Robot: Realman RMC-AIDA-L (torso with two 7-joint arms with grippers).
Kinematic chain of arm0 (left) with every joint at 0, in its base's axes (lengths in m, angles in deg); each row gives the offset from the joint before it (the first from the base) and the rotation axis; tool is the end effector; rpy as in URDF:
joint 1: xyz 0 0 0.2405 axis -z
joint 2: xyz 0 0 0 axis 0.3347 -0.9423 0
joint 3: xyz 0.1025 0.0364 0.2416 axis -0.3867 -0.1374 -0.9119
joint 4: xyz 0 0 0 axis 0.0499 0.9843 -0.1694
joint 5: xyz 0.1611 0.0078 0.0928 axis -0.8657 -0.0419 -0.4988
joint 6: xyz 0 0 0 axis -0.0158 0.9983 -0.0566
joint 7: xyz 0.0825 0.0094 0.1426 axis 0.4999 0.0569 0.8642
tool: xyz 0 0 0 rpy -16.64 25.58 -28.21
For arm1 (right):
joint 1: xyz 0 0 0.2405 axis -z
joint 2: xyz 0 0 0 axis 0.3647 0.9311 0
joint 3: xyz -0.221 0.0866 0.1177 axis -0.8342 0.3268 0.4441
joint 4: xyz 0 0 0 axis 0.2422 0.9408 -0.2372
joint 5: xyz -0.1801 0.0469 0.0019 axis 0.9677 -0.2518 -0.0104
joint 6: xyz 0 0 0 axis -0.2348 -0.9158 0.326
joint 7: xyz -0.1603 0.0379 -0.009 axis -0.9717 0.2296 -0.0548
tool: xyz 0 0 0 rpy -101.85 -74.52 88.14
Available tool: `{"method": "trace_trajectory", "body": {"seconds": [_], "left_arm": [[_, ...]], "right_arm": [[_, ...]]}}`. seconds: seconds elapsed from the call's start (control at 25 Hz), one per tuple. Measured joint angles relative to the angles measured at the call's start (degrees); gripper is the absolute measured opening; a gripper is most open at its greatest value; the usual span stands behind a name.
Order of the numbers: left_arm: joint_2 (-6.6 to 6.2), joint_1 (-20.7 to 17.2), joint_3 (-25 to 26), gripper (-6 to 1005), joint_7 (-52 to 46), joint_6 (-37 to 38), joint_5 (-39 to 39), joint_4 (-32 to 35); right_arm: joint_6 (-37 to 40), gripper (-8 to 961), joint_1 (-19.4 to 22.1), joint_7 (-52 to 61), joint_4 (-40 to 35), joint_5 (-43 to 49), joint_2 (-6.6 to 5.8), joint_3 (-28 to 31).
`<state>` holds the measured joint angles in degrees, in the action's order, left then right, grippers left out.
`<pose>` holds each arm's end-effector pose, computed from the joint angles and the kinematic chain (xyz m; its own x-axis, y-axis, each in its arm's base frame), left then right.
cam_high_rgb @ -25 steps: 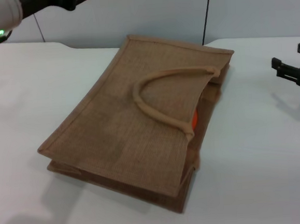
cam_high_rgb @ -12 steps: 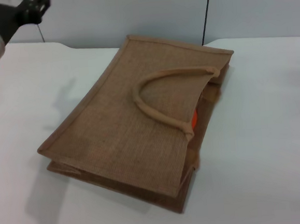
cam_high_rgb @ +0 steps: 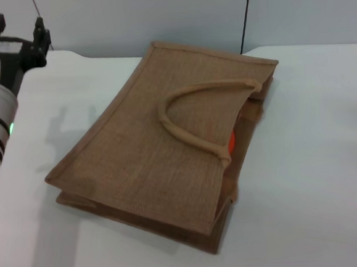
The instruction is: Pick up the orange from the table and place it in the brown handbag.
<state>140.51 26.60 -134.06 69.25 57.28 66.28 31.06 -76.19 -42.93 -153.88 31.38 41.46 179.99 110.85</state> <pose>-0.2512 0.3602 0.0420 0.8217 -0.0048 0.5699 0.5700 0.0068 -0.8216 0.3497 0.3237 0.0333 0.7069 0.0410 -0.7062 -0.6911 -0.1726 -0.7018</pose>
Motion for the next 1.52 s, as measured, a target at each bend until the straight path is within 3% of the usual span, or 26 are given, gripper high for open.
{"method": "trace_trajectory", "body": {"seconds": [0.32, 1.52], "left_arm": [[-0.01, 2.37, -7.4, 645, -4.19, 11.49, -0.21, -9.07], [0.14, 6.74, -8.8, 638, -9.9, 12.46, 0.28, -15.53]], "right_arm": [[0.16, 856, -0.48, -1.65, -1.97, -0.07, 0.0, 1.57], [2.71, 852, -2.76, -1.7, -3.7, -0.12, -0.17, 1.76]]}}
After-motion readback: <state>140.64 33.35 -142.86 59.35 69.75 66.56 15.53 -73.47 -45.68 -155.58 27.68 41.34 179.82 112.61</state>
